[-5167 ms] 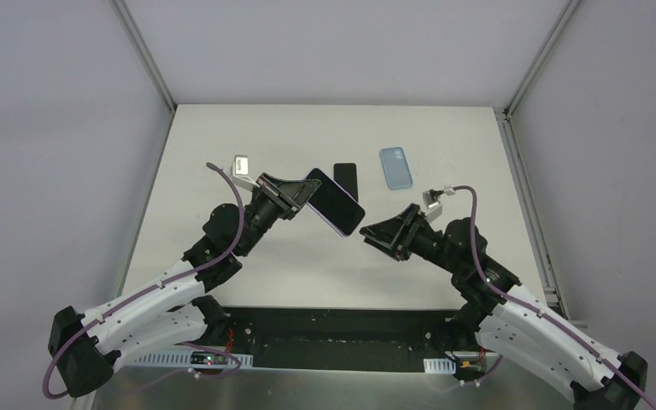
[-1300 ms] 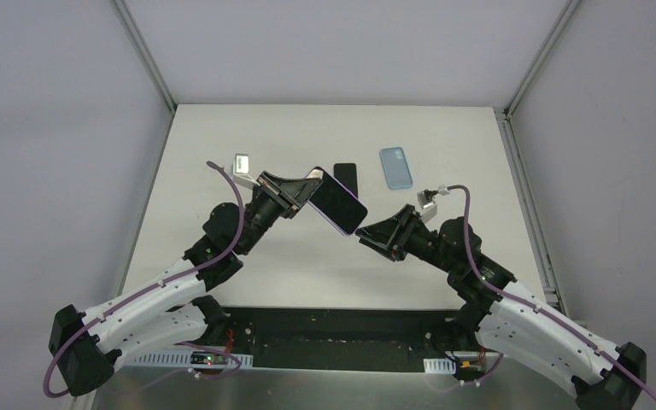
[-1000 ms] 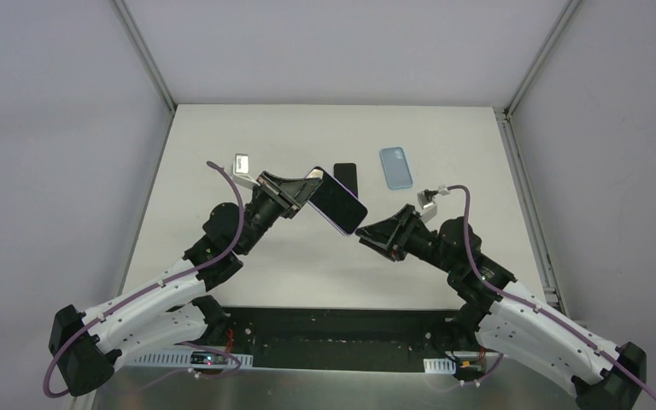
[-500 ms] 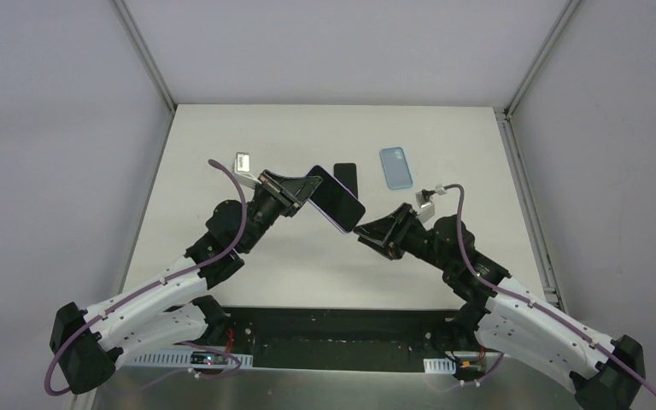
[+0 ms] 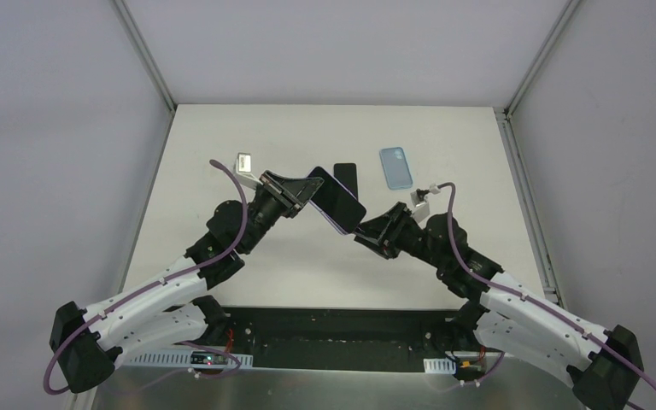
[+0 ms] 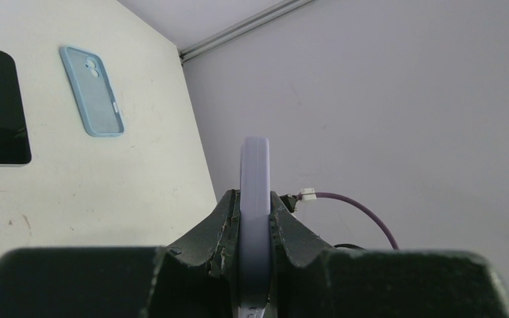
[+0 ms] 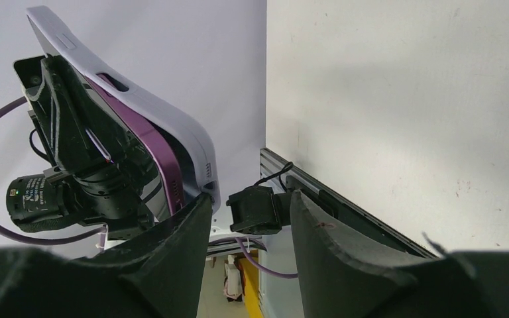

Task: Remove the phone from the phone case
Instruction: Remove the phone case from the phone.

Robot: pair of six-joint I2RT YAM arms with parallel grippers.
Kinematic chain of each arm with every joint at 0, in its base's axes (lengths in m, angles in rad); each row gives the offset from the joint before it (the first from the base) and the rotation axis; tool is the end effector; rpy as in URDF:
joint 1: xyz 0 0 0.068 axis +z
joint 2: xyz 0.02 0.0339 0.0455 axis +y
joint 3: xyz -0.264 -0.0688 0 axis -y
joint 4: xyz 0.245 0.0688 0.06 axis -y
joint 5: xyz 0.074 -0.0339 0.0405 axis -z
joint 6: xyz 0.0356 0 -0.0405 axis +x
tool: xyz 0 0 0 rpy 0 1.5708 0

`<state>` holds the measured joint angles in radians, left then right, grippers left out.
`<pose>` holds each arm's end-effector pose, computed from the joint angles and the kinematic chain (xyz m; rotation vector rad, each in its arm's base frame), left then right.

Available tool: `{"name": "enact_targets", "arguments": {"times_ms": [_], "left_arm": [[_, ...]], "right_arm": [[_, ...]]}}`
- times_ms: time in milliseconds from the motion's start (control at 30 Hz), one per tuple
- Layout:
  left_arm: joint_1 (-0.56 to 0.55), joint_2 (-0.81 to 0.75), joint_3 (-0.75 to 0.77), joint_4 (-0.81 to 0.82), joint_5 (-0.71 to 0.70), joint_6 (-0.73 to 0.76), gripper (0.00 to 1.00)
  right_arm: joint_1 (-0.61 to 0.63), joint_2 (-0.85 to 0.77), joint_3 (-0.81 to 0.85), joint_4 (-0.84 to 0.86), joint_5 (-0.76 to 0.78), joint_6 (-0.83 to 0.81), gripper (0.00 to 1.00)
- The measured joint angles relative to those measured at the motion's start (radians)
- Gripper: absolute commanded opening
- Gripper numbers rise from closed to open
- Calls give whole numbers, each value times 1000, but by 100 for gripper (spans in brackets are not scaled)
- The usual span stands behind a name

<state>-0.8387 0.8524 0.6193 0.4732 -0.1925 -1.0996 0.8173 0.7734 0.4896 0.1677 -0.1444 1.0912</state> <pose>0.1416 -0.1474 0.3399 -0.3759 1.4546 -1.4851 0.1273 0.1432 0.2743 0.1411 1.9385 1.4897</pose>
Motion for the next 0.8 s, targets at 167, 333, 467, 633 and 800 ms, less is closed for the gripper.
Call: {"name": "enact_targets", "arguments": {"times_ms": [167,333,467,633,800], "left_arm": [[0,-3,1,0,-2,0,0],[-1,-15,1,5,-1,-2,0],[-7,-16,1,19,1,-13,0],[-7,-14,1,23,1,-23,0],[-7,6,9,32,1,-42,0]], "right_arm": [[0,-3,0,4,0,1,50],[-19,-40,-1,11,-2,2,50],[-41,-57,-15,46,-6,13,51],[-44,-55,-34,95,-13,27,51],[-55,-48,-78,197,-17,57,52]]}}
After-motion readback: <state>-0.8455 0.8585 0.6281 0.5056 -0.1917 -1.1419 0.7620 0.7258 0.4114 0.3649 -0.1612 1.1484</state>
